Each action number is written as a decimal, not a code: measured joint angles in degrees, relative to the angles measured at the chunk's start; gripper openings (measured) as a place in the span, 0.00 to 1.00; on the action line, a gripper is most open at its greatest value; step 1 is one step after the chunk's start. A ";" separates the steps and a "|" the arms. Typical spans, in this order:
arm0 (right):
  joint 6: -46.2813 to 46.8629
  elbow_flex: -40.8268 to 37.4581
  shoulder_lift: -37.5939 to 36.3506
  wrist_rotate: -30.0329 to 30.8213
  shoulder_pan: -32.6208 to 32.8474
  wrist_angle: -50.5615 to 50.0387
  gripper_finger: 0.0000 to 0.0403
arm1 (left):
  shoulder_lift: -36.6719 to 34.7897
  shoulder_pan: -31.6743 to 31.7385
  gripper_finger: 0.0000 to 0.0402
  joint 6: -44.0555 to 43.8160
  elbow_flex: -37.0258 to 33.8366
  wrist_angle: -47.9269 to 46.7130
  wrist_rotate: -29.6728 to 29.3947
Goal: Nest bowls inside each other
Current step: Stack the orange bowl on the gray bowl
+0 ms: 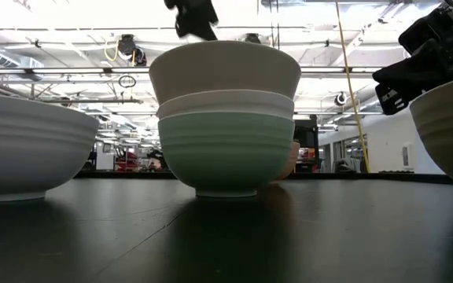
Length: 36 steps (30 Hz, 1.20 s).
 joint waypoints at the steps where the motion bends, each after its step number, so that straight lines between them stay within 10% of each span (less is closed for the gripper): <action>1: 0.00 0.00 -0.02 -0.01 -0.01 0.01 0.00 | -1.18 -0.42 0.60 0.24 0.00 0.05 -0.47; 20: 0.04 0.00 -0.01 0.00 -0.01 0.01 0.00 | -12.31 -13.79 0.60 0.67 -3.02 3.28 -15.28; 36: 0.24 -0.01 0.00 -0.01 0.00 -0.40 0.00 | -41.65 -11.65 0.60 -3.88 -41.81 31.78 -16.61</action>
